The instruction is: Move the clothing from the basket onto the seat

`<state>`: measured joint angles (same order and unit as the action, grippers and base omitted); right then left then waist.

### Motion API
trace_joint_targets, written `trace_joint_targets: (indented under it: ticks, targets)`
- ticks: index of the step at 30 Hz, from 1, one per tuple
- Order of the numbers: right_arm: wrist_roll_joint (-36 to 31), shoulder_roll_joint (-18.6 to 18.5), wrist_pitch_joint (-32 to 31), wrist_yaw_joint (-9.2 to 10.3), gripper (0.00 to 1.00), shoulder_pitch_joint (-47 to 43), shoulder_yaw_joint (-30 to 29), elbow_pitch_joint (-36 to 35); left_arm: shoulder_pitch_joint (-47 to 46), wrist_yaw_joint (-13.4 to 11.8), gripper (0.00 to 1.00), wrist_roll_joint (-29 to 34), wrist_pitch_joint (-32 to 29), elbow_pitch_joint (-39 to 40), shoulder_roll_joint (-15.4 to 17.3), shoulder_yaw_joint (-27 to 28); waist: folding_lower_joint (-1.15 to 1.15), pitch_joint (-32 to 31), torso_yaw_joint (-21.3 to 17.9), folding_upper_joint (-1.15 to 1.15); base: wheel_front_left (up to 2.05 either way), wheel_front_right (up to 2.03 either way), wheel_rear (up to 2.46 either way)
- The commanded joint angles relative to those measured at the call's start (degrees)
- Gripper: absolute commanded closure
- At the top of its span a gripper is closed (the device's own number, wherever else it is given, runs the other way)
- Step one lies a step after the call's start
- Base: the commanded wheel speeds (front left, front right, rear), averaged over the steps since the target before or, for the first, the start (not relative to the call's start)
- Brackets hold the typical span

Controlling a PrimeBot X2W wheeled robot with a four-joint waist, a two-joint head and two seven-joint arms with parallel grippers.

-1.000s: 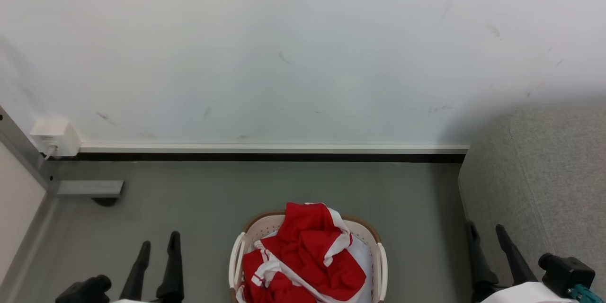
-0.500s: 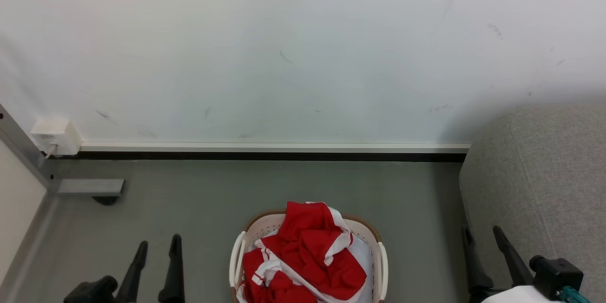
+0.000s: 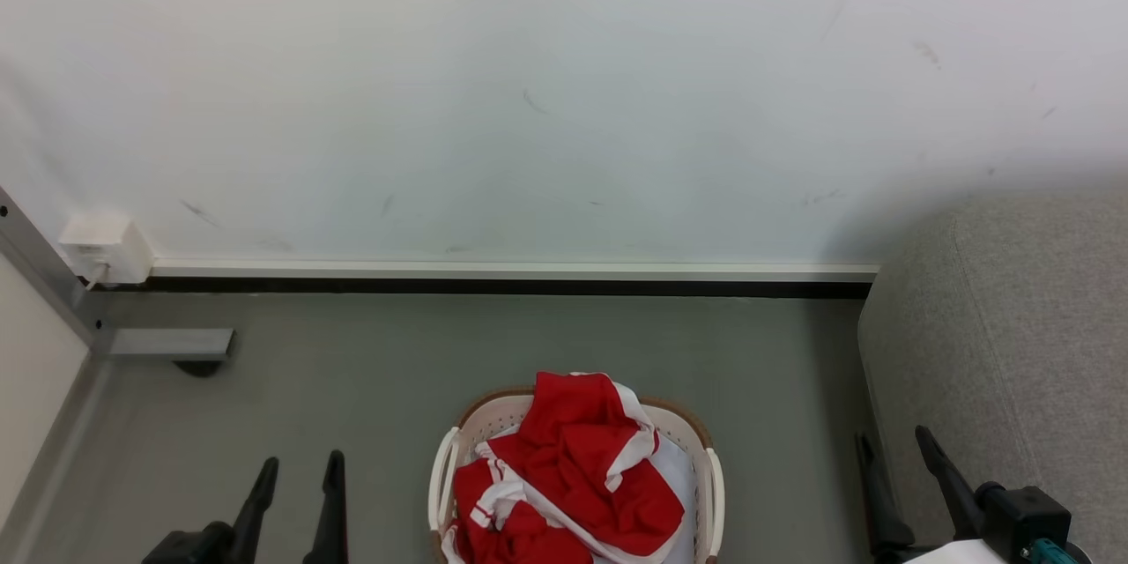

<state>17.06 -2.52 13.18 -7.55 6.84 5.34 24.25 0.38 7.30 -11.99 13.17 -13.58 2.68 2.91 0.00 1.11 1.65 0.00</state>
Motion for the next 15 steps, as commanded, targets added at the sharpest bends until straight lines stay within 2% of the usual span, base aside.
trace_joint_targets:
  ticks: [1,15]
  targets:
    - [-1.34,-0.53,0.66,0.10,0.00,0.81,-0.12,0.39,0.30,0.22,0.00,1.38,0.71,-0.05,0.48,0.01,0.00,0.05,0.04,0.00,0.00,0.00,0.00]
    - [-4.75,-0.56,1.94,0.12,0.00,1.09,-0.60,2.85,0.26,0.24,0.00,3.30,1.93,-1.29,0.57,-0.57,0.00,0.35,0.14,0.00,0.00,0.00,0.00]
